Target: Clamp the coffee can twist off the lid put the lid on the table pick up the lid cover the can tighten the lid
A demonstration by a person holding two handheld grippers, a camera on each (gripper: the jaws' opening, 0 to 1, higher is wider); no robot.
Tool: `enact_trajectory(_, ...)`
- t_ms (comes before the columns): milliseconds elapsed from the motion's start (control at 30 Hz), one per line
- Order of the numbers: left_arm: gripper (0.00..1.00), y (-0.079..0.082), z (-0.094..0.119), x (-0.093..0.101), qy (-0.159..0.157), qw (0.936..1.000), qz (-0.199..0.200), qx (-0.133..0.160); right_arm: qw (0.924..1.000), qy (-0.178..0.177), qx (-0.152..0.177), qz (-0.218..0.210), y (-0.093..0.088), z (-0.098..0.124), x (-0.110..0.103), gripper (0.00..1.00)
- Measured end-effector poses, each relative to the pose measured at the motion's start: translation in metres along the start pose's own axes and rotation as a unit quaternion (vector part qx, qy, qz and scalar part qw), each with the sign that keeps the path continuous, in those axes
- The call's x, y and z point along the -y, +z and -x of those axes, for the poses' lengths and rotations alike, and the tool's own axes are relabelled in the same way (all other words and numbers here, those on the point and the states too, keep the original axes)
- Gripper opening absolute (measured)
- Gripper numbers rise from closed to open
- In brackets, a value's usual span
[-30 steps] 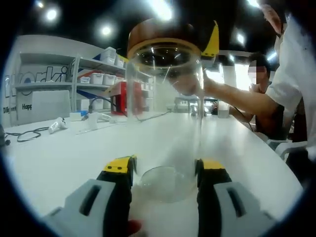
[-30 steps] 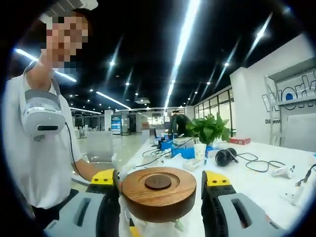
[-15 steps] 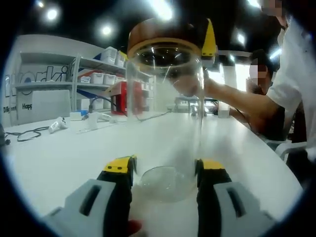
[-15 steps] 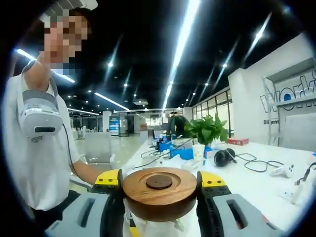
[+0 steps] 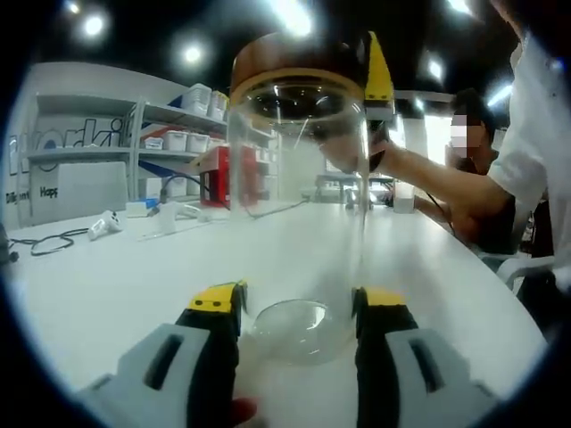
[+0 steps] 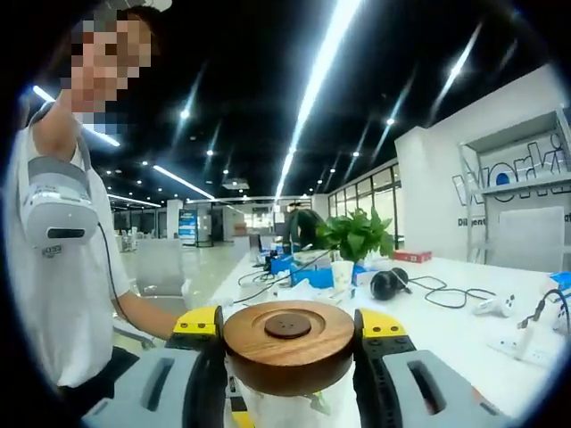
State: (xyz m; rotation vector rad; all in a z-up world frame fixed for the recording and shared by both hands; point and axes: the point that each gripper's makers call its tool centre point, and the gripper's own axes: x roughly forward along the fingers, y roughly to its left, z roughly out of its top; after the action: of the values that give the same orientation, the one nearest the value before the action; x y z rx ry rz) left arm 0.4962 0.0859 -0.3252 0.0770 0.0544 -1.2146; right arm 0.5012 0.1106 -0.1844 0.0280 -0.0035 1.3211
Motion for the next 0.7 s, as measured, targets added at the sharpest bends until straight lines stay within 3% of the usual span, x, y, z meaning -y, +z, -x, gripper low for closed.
enact_trajectory(300, 0.41, -0.0003, -0.0003, -0.0025, 0.006, 1.0000, 0.000, -0.002, 0.9996, -0.029, -0.001, 0.004, -0.0006, 0.0026, 0.0049, 0.51)
enact_trajectory(700, 0.43, -0.0003, 0.0002, -0.0037, 0.009, 0.9998, -0.019, -0.004, 0.9997, -0.022, 0.012, -0.008, -0.0020, 0.0040, 0.0036, 0.55)
